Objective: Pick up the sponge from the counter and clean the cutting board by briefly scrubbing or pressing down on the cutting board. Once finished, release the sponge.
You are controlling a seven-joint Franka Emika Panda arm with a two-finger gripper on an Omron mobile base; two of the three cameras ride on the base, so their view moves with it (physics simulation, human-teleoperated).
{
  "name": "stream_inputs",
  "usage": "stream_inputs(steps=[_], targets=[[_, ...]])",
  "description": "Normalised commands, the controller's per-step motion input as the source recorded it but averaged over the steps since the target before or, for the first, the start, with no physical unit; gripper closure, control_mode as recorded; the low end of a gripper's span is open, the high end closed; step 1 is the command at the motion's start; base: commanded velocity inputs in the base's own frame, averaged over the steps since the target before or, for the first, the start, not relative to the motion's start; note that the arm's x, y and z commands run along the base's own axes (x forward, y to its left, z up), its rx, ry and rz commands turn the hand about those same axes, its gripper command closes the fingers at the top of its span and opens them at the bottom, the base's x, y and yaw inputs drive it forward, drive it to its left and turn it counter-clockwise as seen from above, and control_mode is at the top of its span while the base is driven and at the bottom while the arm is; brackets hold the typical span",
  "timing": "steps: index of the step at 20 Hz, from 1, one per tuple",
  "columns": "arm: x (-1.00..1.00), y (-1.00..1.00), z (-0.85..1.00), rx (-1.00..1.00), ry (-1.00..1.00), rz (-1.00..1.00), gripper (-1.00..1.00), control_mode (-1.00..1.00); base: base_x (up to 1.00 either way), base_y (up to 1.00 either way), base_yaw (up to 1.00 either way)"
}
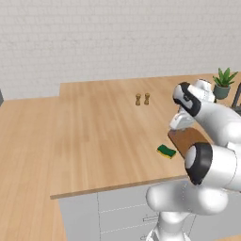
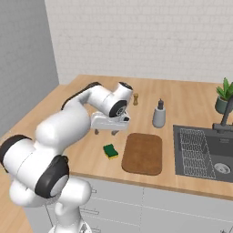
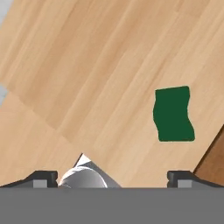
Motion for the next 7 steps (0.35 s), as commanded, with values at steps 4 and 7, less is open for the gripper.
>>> stream_inputs(steps=[4,7], targets=[[-0.78,0.0,0.3,0.13,0.05,0.0,-1.0,-1.0,0.0,0.0,0.0],[-0.53,0.0,0.05,0.08,0.0,0.0,-1.0,-1.0,0.0,0.0,0.0]])
